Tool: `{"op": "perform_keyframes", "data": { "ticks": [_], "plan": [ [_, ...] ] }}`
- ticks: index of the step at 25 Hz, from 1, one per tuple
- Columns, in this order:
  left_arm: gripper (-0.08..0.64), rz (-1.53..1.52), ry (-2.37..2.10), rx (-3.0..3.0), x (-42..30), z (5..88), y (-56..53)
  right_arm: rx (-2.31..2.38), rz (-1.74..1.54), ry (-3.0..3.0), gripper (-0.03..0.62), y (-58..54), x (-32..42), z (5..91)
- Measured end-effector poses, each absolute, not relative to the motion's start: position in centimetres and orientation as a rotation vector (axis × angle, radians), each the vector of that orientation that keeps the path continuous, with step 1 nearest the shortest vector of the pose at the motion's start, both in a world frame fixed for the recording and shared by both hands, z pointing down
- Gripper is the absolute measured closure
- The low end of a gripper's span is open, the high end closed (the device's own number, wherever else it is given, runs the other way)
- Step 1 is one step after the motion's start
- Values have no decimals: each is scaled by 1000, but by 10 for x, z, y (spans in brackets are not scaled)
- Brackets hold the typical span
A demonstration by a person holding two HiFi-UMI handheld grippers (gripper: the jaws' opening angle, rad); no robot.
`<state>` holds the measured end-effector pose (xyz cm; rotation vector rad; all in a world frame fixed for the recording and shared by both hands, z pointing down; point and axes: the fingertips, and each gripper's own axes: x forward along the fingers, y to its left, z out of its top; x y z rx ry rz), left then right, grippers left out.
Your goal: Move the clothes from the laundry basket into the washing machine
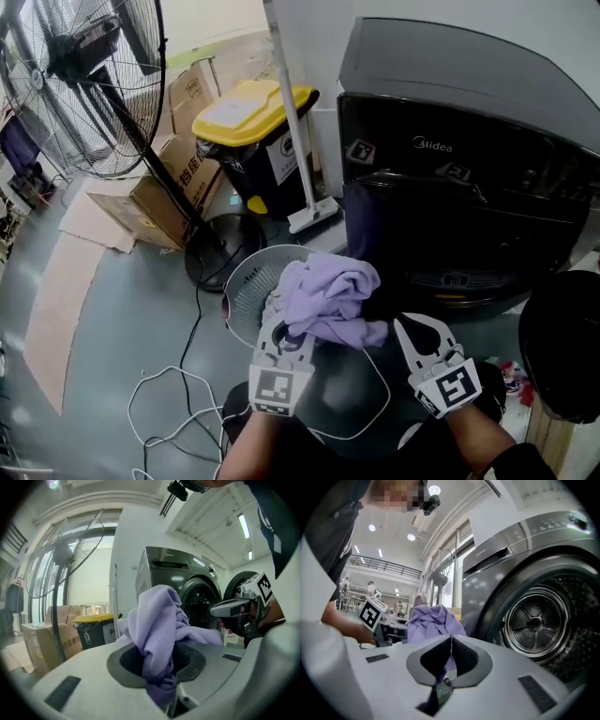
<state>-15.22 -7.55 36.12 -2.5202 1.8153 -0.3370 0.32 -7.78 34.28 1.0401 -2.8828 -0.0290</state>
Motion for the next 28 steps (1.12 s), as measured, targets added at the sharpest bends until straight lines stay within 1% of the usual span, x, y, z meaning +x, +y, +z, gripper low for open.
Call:
{"op": "perform_keyframes", "data": {
  "ticks": [6,12,17,22,28],
  "plan": [
    [460,-277,1693,-2647,-90,379,-71,1252,-1,-2766,581,-85,68,349],
    [460,-267,1522,-2749,-32,385,-88,1413,-102,-2611,581,-87,133,348],
    [460,-200,1428,-2824,27,391,-102,1516,-88,-2533,581,-88,181,354],
    [460,-144,1435,-2862,69,403,-122,1572,-84,-2492,581,-91,213,360],
    [460,-70,1444,-2826,107,395,-148,1600,-70,-2483,581,-95,235,368]
  ]
}}
